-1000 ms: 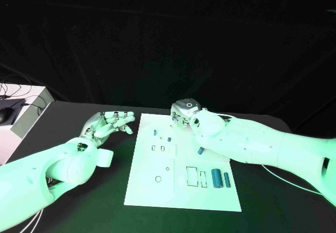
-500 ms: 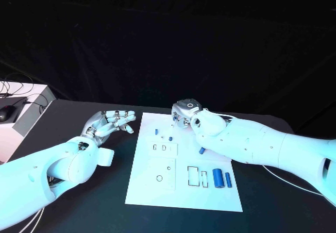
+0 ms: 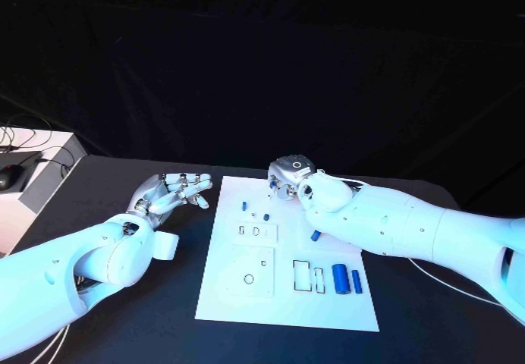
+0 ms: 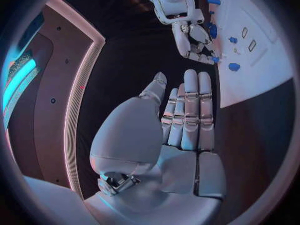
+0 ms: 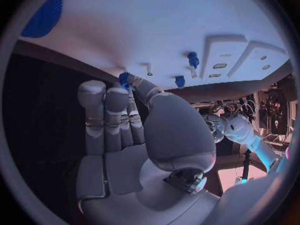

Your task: Assemble the parts on the task board

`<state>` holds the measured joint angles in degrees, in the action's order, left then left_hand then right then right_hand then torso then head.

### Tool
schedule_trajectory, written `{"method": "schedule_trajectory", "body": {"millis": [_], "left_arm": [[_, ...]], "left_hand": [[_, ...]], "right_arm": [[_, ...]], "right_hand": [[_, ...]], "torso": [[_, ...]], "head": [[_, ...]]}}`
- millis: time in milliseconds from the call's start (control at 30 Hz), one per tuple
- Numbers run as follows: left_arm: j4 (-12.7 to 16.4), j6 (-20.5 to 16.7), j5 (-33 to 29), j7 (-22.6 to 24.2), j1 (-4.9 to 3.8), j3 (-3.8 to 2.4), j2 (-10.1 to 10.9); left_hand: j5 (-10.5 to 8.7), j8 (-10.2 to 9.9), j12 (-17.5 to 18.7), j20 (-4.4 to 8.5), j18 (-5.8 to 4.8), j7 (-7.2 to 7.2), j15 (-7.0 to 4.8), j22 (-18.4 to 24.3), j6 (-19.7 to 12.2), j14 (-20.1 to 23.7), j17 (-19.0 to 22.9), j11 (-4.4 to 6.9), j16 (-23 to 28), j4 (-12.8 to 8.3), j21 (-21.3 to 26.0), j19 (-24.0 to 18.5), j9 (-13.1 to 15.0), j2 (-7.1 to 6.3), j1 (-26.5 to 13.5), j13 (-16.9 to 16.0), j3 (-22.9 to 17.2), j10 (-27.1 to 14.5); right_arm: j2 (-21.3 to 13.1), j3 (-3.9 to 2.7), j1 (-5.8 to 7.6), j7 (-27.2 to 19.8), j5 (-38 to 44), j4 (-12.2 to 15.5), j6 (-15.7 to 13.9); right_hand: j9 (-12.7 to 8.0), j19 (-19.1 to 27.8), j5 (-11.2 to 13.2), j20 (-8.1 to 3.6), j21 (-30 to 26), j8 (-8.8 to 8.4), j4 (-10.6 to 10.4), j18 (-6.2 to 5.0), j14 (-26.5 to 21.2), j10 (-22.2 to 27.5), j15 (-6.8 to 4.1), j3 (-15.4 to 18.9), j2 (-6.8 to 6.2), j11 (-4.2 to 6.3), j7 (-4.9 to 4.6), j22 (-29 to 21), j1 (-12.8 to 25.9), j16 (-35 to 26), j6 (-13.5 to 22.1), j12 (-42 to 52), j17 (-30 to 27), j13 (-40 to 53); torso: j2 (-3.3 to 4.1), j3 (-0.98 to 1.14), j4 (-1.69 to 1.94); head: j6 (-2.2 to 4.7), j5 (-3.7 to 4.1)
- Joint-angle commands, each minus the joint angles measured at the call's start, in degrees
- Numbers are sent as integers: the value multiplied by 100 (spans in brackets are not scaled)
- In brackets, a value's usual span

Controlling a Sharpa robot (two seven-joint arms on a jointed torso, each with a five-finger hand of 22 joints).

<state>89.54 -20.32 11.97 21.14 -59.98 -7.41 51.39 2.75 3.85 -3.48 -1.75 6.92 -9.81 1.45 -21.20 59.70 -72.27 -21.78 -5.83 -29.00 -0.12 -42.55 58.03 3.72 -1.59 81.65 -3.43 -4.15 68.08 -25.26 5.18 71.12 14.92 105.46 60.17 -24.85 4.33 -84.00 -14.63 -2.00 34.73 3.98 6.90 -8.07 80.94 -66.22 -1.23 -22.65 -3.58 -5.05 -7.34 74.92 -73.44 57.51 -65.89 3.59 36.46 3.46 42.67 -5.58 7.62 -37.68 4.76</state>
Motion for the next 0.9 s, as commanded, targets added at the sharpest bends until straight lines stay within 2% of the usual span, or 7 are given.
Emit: {"method": "schedule_trajectory", "body": {"millis": [33, 100, 233, 500, 800, 900], "left_arm": [[1, 102, 31, 37, -1, -5, -15], [0, 105, 31, 38, -1, -5, -16], [1, 105, 31, 38, -1, -5, -14], [5, 100, 31, 37, -1, -5, -4], [-13, 98, 31, 41, -1, -5, -5], [-32, 152, 28, 70, -1, -5, -6]], "left_hand": [[13, -25, 8, 5, 23, 2, -4, 3, -52, 37, 5, -16, 13, -28, -30, -28, -8, 43, 38, 3, -36, -42], [12, -25, 8, 5, 22, 1, -3, -1, -54, 38, 3, -17, 9, -24, -45, -39, -8, 27, 21, 3, -67, -43], [11, -24, 8, 4, 21, 2, -1, 1, -55, 41, -2, -18, 1, -14, -78, -58, -8, -16, -18, 3, -143, -42], [12, -25, 8, 3, 20, 1, 0, 1, -57, 42, -1, -19, 2, -13, -79, -58, -8, -23, -22, 3, -141, -42], [12, -25, 8, 3, 20, 1, 0, 1, -57, 42, -1, -19, 2, -13, -79, -58, -8, -23, -22, 3, -141, -42], [12, -25, 8, 3, 20, 1, 0, 1, -57, 42, -1, -19, 2, -13, -79, -58, -8, -23, -22, 3, -141, -42]], "right_arm": [[26, 2, 0, -108, -67, -27, -19], [34, 4, 0, -123, -87, -39, -26], [40, 6, 0, -144, -107, -52, -30], [31, 10, 0, -178, -151, -47, -41], [-122, 11, 0, -233, -201, 144, -395], [-316, 1, 1, -370, -385, 373, -631]], "right_hand": [[-59, -270, 29, 56, -266, -46, -39, -206, 3, 303, 80, 28, -167, -75, -27, 210, 57, -61, 208, -22, -47, -10], [-56, -273, 34, 100, -469, -45, -59, -262, 18, 527, 112, 102, -216, -123, -35, 122, 3, -130, 319, -26, -115, -9], [-56, -283, 35, 137, -623, -42, -120, -317, 42, 567, 120, 217, -230, -132, -34, 30, -72, -177, 339, -25, -190, -12], [-56, -287, 37, 139, -667, -45, -165, -327, 46, 503, 111, 249, -248, -119, -26, -27, -128, -186, 345, -27, -242, -12], [-57, -287, 41, 125, -682, -46, -194, -320, 48, 430, 98, 214, -293, -99, -11, -68, -119, -190, 338, -26, -275, -11], [-59, -281, 74, 118, -755, -46, -230, -324, 46, 373, 83, 267, -388, -73, 61, -105, -86, -205, 426, -25, -294, -9]], "torso": [[2, 0, 3], [1, -2, 4], [-1, -5, 3], [5, -7, -2], [2, -1, 2], [3, 5, -11]], "head": [[2, 4], [4, 7], [8, -8], [9, -11], [45, -9], [64, 4]]}}
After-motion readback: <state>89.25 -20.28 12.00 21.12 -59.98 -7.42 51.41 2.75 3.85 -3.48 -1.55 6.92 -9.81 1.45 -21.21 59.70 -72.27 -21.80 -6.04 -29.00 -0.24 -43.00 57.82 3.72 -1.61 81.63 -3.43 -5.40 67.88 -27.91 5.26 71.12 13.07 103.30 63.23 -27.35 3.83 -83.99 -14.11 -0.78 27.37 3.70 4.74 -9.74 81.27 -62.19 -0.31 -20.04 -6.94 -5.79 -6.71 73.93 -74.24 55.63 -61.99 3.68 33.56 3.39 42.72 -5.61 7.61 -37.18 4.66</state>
